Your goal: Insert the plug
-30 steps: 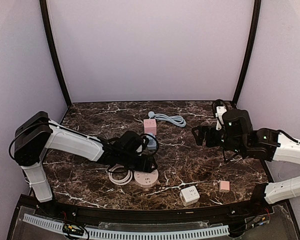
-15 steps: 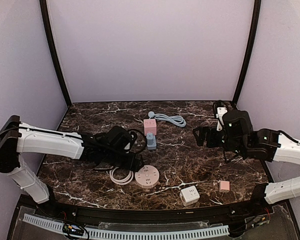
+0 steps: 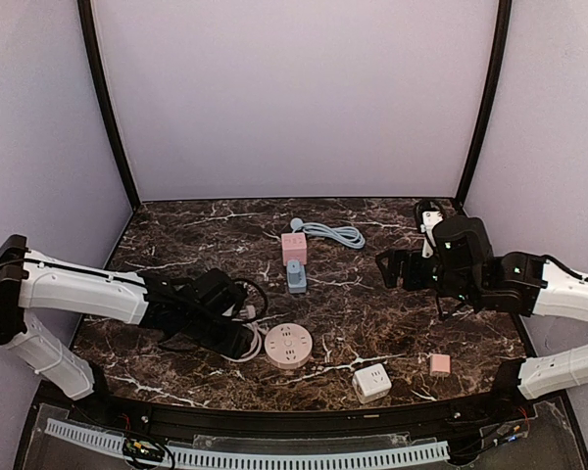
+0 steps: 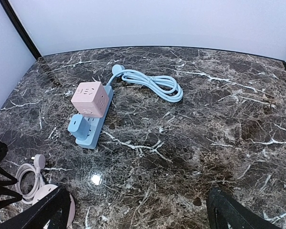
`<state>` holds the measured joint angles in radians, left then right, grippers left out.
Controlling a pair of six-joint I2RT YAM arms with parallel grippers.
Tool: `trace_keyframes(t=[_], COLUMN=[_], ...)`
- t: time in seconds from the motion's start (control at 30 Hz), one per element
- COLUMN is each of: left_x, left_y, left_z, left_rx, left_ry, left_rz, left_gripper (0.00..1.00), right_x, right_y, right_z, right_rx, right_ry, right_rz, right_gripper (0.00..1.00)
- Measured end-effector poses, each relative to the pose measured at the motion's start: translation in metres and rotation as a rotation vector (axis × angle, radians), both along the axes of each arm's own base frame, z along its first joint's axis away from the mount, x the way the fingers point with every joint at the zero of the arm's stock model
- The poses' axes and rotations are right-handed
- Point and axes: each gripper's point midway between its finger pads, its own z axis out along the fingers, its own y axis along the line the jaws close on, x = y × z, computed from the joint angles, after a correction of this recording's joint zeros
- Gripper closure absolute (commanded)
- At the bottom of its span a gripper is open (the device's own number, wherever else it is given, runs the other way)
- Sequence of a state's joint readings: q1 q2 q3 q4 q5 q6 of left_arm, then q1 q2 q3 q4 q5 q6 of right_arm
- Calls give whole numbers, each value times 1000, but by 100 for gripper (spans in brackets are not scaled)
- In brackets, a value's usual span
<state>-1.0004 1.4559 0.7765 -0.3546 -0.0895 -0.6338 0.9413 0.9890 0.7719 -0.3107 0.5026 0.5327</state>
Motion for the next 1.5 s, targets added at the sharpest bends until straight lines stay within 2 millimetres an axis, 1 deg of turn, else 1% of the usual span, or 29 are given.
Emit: trace_keyframes(t=[0.2,0.33,0.47,0.53,0.57,0.6,0.63,0.7,0.73,0.77,0.83,1.0,1.13,1.3,1.37,1.4,1.43,1.5], left_x=[-5,-5,-4,-4,-3,-3,-3,0,2,4,8,20,32,52,58,60,63,65], left_y=[-2,-11,-24,-32,-36,-39,-42,-47,-50,-52,-57,-71,-86,-115,-126,-129,-133,-135], left_z=[-20,-25,-24,-25,-25,-25,-25,-26,-26,-27,-27,-26,-25,-23,-22,-20,-19,-19], left_rx=[49,60,56,57,55,58,57,60,61,61,59,47,19,-57,-91,-104,-118,-127], left_ry=[40,50,46,44,43,42,41,37,32,31,23,14,0,-36,-49,-56,-63,-71], left_rz=[-30,-56,-86,-100,-104,-111,-113,-114,-113,-105,-87,-34,18,70,83,86,87,87], left_gripper=[45,48,52,57,63,65,71,79,81,86,89,92,94,93,88,83,81,69], right_x=[-1,-1,-2,-2,-2,-2,-3,-3,-3,-4,-5,-8,-10,-13,-15,-17,-19,-24], right_y=[1,1,0,-1,-1,-1,-1,-2,-3,-3,-5,-10,-12,-12,-10,-7,-5,1], right_z=[0,1,2,1,0,-1,-2,-2,-2,-2,-2,0,-1,-6,-9,-12,-15,-22], right_rx=[4,9,13,11,9,7,5,5,5,6,7,8,4,-10,-13,-14,-16,-17], right_ry=[4,2,-1,1,2,4,5,5,4,4,3,0,0,19,36,49,64,100], right_rz=[7,6,6,6,6,5,6,5,5,5,5,3,4,20,38,53,68,103], right_gripper=[1,1,1,1,1,1,1,1,1,1,1,1,1,1,1,1,1,1])
